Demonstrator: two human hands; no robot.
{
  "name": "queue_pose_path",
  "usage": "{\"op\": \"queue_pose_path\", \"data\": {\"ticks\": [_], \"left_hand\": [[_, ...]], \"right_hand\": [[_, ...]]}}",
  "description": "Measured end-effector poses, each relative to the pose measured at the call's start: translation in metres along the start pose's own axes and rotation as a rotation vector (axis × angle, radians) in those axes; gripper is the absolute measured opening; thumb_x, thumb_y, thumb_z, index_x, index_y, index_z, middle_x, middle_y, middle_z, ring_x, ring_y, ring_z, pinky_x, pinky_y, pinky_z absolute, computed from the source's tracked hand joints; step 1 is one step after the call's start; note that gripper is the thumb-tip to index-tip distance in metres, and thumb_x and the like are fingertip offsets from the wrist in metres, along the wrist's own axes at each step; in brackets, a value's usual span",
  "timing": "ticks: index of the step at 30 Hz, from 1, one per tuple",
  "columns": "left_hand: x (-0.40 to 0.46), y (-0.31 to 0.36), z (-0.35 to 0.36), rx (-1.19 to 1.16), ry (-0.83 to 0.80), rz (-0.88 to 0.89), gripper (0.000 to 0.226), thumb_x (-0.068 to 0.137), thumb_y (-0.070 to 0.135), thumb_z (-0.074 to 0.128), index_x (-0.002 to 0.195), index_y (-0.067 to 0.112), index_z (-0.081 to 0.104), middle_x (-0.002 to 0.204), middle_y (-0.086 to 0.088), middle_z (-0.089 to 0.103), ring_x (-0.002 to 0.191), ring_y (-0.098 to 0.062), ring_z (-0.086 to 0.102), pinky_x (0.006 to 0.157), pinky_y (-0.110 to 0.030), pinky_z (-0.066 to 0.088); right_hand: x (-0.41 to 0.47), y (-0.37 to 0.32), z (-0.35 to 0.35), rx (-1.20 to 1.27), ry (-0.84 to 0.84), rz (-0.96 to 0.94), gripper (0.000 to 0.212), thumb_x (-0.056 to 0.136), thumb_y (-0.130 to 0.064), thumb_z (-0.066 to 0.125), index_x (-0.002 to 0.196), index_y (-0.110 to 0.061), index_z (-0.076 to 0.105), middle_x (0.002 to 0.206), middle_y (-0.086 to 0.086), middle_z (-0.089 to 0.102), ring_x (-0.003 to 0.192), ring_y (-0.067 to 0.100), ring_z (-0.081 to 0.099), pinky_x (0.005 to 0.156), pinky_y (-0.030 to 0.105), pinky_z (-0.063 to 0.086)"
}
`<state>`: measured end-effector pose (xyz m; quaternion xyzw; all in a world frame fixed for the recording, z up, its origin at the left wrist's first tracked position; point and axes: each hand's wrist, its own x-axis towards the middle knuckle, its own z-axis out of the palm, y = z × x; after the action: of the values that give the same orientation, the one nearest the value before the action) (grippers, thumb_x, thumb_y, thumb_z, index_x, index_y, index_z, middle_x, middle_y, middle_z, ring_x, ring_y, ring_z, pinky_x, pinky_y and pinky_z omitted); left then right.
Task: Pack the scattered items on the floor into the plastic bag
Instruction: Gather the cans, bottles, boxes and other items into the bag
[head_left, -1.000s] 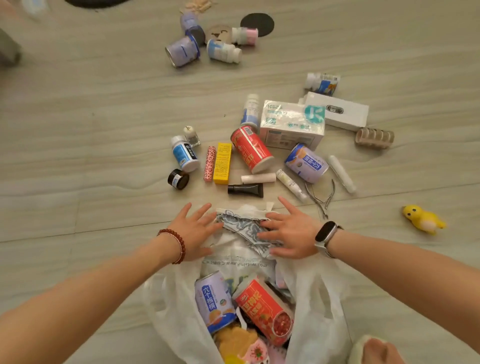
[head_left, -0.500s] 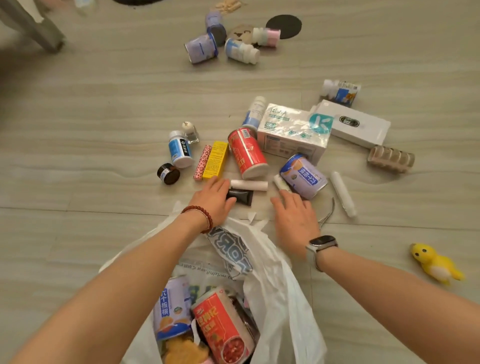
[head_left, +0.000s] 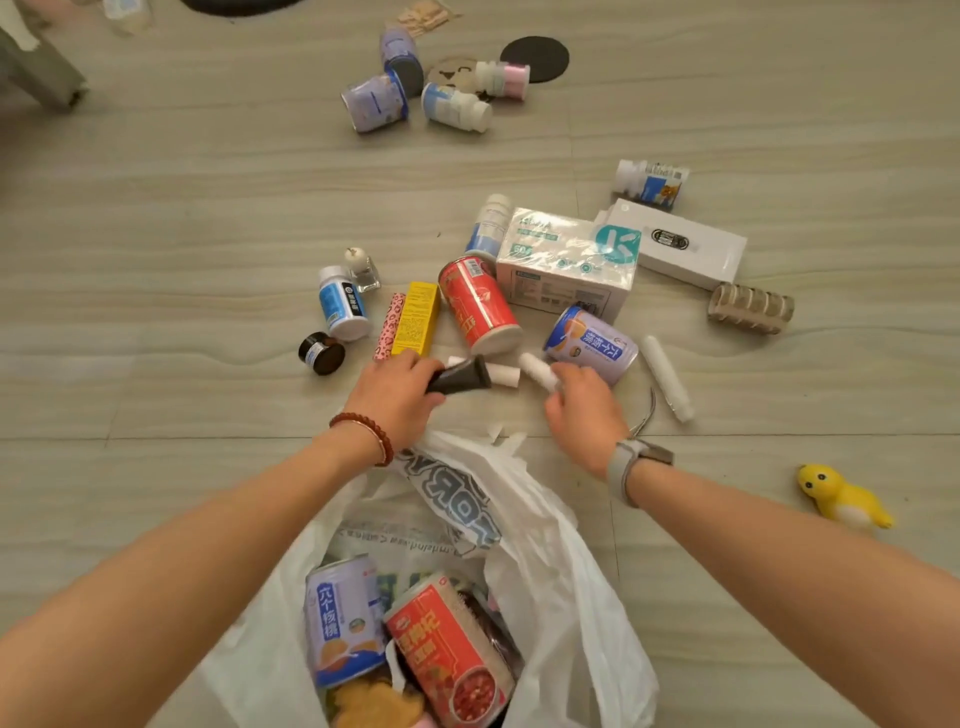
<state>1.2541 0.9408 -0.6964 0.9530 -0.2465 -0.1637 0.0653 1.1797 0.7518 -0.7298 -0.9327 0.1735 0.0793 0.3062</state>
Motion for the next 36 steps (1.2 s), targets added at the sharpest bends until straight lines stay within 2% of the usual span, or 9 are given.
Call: {"op": "queue_pose_path", "data": {"ticks": [4, 8, 11, 13, 17, 20, 24, 30, 36], "left_hand": [[-0.04, -0.02, -0.034, -0.184, 0.14, -0.008, 0.037, 0.088, 0.025, 0.054, 0.122, 0.01, 0.052, 0.114, -0.012, 0.059, 0.106, -0.029, 0.052, 0.088, -0.035, 0.04], [-0.095, -0.039, -0.027, -0.18, -0.063, 0.096, 0.034, 0.087, 0.029, 0.055, 0.118, 0.014, 0.056, 0.105, -0.009, 0.062, 0.099, -0.026, 0.055, 0.082, -0.03, 0.04], [-0.12, -0.04, -0.002, -0.065, -0.149, 0.075, 0.035, 0.088, 0.041, 0.049, 0.119, 0.024, 0.054, 0.111, 0.0, 0.063, 0.104, -0.018, 0.053, 0.09, -0.031, 0.038], [-0.127, -0.041, 0.014, -0.046, -0.11, 0.035, 0.036, 0.088, 0.045, 0.046, 0.119, 0.027, 0.053, 0.118, 0.006, 0.06, 0.112, -0.015, 0.049, 0.097, -0.032, 0.031], [-0.132, -0.059, 0.019, -0.057, 0.164, 0.04, 0.038, 0.082, 0.043, 0.037, 0.1, 0.02, 0.061, 0.102, 0.0, 0.063, 0.099, -0.022, 0.059, 0.086, -0.035, 0.036], [-0.121, -0.075, 0.013, -0.105, 0.272, -0.056, 0.041, 0.078, 0.039, 0.038, 0.102, 0.014, 0.061, 0.1, -0.007, 0.062, 0.094, -0.028, 0.06, 0.081, -0.039, 0.041], [-0.088, -0.096, 0.01, -0.175, 0.24, -0.228, 0.047, 0.085, 0.025, 0.056, 0.129, 0.011, 0.045, 0.132, -0.015, 0.045, 0.119, -0.035, 0.045, 0.096, -0.046, 0.038], [-0.022, -0.109, 0.012, -0.413, 0.184, -0.495, 0.071, 0.086, 0.026, 0.056, 0.144, 0.012, 0.017, 0.152, -0.013, 0.015, 0.139, -0.031, 0.019, 0.112, -0.044, 0.024], [0.013, -0.111, 0.021, -0.404, 0.107, -0.503, 0.076, 0.086, 0.022, 0.058, 0.145, 0.01, 0.011, 0.152, -0.012, 0.017, 0.137, -0.032, 0.022, 0.112, -0.043, 0.024]], "right_hand": [[-0.014, -0.043, -0.027, 0.329, 0.119, 0.026, 0.031, 0.091, -0.015, 0.043, 0.12, -0.007, 0.052, 0.109, 0.012, 0.061, 0.094, 0.023, 0.057, 0.081, 0.03, 0.043], [-0.046, -0.082, -0.042, 0.383, 0.07, -0.147, 0.023, 0.09, -0.017, 0.048, 0.111, -0.015, 0.057, 0.088, -0.006, 0.054, 0.067, 0.004, 0.047, 0.057, 0.013, 0.035], [-0.075, -0.094, -0.034, 0.185, -0.096, -0.28, 0.027, 0.088, -0.019, 0.051, 0.114, -0.014, 0.058, 0.083, -0.006, 0.057, 0.075, 0.013, 0.051, 0.061, 0.021, 0.035], [-0.092, -0.091, -0.02, 0.018, -0.201, -0.324, 0.03, 0.089, -0.024, 0.049, 0.117, -0.018, 0.057, 0.098, -0.004, 0.064, 0.087, 0.016, 0.056, 0.073, 0.025, 0.043], [-0.109, -0.086, 0.0, -0.19, -0.399, -0.444, 0.037, 0.089, -0.039, 0.041, 0.122, -0.025, 0.054, 0.116, -0.003, 0.062, 0.109, 0.014, 0.05, 0.09, 0.031, 0.041], [-0.097, -0.091, -0.001, -0.263, -0.36, -0.625, 0.044, 0.088, -0.042, 0.032, 0.119, -0.024, 0.057, 0.12, -0.007, 0.061, 0.113, 0.013, 0.047, 0.093, 0.031, 0.038], [-0.042, -0.094, -0.001, -0.135, -0.119, -0.421, 0.03, 0.092, -0.019, 0.043, 0.119, -0.015, 0.056, 0.122, 0.005, 0.059, 0.113, 0.021, 0.05, 0.097, 0.039, 0.042], [0.016, -0.065, 0.023, -0.331, -0.134, 0.062, 0.032, 0.089, -0.023, 0.044, 0.119, -0.01, 0.049, 0.123, 0.013, 0.052, 0.114, 0.031, 0.046, 0.091, 0.041, 0.04], [0.025, -0.049, 0.04, -0.349, -0.171, 0.05, 0.037, 0.09, -0.025, 0.048, 0.124, -0.011, 0.043, 0.126, 0.013, 0.045, 0.116, 0.031, 0.042, 0.093, 0.042, 0.04]]}}
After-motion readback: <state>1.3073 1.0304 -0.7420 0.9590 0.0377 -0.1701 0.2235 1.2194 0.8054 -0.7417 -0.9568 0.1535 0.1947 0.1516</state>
